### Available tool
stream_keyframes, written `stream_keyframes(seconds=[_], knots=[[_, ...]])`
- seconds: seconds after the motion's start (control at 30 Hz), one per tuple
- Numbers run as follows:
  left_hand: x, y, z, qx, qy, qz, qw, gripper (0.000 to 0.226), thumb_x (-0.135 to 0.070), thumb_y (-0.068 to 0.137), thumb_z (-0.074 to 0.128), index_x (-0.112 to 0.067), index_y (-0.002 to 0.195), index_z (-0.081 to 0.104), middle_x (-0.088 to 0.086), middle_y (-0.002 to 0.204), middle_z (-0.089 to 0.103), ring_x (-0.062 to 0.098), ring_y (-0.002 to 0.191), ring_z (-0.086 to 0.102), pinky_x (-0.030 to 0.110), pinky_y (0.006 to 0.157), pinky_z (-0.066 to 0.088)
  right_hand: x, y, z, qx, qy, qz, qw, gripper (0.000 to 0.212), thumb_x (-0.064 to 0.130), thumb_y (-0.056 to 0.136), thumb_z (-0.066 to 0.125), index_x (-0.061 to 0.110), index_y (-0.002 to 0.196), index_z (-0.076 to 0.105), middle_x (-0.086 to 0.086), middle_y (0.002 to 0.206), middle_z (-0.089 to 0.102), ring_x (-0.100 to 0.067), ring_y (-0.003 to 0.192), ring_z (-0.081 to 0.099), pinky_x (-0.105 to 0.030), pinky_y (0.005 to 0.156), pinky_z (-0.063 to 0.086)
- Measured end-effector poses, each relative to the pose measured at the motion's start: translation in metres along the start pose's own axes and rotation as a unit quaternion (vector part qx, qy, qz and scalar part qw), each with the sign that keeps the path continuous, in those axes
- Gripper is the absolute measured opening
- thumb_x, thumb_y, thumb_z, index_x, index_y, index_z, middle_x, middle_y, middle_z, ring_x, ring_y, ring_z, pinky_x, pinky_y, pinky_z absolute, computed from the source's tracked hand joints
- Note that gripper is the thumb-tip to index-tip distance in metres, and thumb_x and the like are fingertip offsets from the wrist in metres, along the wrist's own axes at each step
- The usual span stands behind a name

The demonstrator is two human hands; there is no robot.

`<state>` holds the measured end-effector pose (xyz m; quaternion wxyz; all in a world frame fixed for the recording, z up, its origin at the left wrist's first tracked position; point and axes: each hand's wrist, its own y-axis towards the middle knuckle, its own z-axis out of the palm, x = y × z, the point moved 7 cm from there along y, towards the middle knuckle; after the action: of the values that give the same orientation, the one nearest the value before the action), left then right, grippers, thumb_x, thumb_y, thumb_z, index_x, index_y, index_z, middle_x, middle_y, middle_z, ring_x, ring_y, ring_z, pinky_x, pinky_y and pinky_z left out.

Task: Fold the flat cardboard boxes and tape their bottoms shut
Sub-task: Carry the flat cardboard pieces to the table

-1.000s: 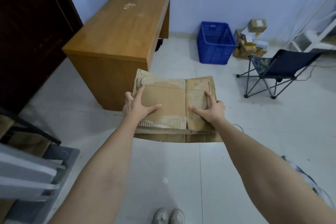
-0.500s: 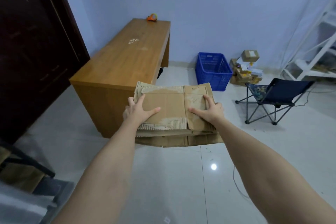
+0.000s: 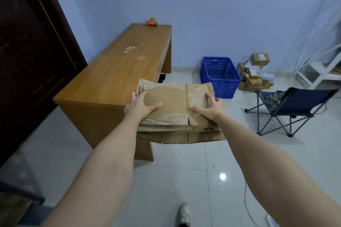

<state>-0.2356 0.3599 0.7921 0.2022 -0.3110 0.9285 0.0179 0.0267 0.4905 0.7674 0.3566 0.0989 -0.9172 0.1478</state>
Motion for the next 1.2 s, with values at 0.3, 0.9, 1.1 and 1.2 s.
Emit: stream_keyframes(seconds=[0.3,0.9,1.1,1.2], knots=[[-0.063,0.132,0.004,-0.019,-0.017,-0.034,0.999,0.087,-0.079,0.071,0.051,-0.039,0.143,0.027,0.004,0.134,0.027,0.033,0.111,0.049,0.037,0.091,0.043,0.025,0.16,-0.036,0.019,-0.016,-0.041,0.999,0.09,0.069,0.065,0.07,0.041,0.141,0.031,-0.004,0.149,0.017,-0.035,0.134,0.022,-0.05,0.109,0.029],[-0.124,0.346,0.037,-0.02,0.005,-0.037,0.999,0.085,-0.078,0.073,0.051,-0.032,0.141,0.031,0.006,0.122,0.029,0.033,0.103,0.054,0.036,0.087,0.042,0.037,0.388,-0.034,0.048,-0.015,-0.021,0.999,0.09,0.073,0.063,0.068,0.041,0.139,0.031,-0.001,0.149,0.017,-0.036,0.135,0.021,-0.055,0.107,0.029],[-0.154,0.446,0.056,0.013,-0.015,-0.035,0.999,0.087,-0.079,0.071,0.05,-0.032,0.142,0.031,0.007,0.124,0.03,0.035,0.106,0.052,0.036,0.088,0.042,0.05,0.478,-0.051,0.04,-0.03,-0.014,0.999,0.092,0.072,0.068,0.064,0.033,0.143,0.028,0.001,0.152,0.018,-0.038,0.136,0.022,-0.055,0.108,0.026],[-0.175,0.486,0.061,0.019,-0.024,-0.02,0.999,0.086,-0.078,0.073,0.05,-0.03,0.142,0.031,0.007,0.125,0.03,0.035,0.107,0.051,0.037,0.09,0.042,0.054,0.514,-0.065,0.021,-0.035,-0.013,0.999,0.089,0.069,0.071,0.064,0.031,0.143,0.028,0.0,0.153,0.019,-0.038,0.136,0.024,-0.053,0.108,0.026]])
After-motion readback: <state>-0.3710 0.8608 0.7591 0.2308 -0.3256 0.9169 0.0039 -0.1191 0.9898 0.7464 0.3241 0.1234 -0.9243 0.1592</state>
